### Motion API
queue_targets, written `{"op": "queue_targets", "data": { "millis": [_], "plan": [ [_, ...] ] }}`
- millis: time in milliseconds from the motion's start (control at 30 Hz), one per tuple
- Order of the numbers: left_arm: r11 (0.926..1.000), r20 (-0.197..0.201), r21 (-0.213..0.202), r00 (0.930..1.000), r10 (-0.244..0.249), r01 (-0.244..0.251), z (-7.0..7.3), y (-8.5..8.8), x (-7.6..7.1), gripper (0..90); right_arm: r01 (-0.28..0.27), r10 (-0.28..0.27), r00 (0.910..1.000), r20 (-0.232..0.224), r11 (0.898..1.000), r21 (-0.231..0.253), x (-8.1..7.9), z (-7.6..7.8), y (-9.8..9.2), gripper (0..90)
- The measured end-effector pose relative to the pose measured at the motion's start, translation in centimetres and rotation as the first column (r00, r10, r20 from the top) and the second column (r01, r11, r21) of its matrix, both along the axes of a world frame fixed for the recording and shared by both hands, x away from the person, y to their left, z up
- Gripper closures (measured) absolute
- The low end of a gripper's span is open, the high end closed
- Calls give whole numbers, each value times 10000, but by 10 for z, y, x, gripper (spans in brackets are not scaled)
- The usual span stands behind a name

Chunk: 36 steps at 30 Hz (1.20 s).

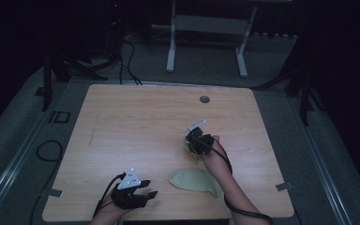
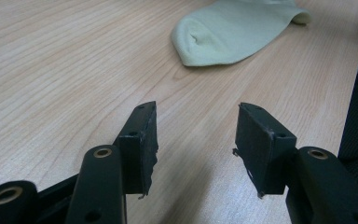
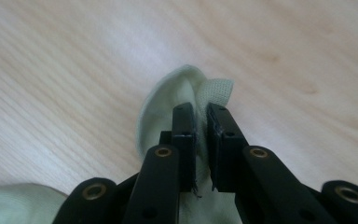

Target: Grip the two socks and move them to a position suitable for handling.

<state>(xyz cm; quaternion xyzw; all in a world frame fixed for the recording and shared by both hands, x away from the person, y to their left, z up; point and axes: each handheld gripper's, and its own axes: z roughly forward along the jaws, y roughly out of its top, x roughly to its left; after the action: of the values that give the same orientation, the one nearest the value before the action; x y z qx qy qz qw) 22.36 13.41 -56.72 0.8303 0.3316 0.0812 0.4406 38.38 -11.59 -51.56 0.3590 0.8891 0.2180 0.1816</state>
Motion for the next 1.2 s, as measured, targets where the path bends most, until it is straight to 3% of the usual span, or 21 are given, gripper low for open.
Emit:
{"op": "queue_targets", "data": {
  "millis": [167,200,300,433,467,600,667,700,800,867,933,1100,1200],
  "plan": [
    [10000,25,21,10000,-41,41,0,-1,0,485,-35,31,9992,-406,9999,-109,-4,-21,7,813],
    [10000,35,20,10000,-37,37,1,-1,0,485,-11,10,9995,-304,10000,-22,-4,-24,8,812],
    [10000,49,10,10000,-16,16,1,-1,0,485,63,-63,9998,-195,10000,15,-5,-25,9,806],
    [10000,55,-27,10000,-45,46,2,-5,0,514,9,-4,9997,-263,9998,205,-5,-25,9,716],
    [10000,61,-46,10000,-72,72,4,-8,1,531,-126,136,9992,-374,9996,257,-5,-23,9,665],
    [9995,109,-326,9999,14,-10,12,-12,9,602,-293,321,9987,-400,9973,678,-7,-9,4,617],
    [9997,134,-238,9999,-20,23,15,-17,15,655,-376,403,9988,-294,9954,885,-7,1,-1,604],
    [10000,237,18,9997,3,-4,17,-21,18,662,-341,363,9991,-225,9950,939,-7,6,-5,604],
    [9982,750,590,9972,18,-62,26,-34,30,820,-203,219,9997,-125,9931,1158,-2,14,-15,625],
    [9971,939,750,9954,-171,100,35,-43,41,891,-64,86,9998,-177,9925,1219,2,15,-21,639],
    [9933,1241,1126,9914,-415,275,43,-52,52,893,37,0,9996,-286,9917,1286,4,14,-25,653],
    [9948,1384,971,9894,-437,304,51,-74,86,893,79,-20,9990,-443,9910,1338,9,7,-30,632],
    [9907,1351,1327,9896,-493,312,46,-88,105,894,73,-6,9987,-513,9914,1306,10,2,-31,609]
  ]
}}
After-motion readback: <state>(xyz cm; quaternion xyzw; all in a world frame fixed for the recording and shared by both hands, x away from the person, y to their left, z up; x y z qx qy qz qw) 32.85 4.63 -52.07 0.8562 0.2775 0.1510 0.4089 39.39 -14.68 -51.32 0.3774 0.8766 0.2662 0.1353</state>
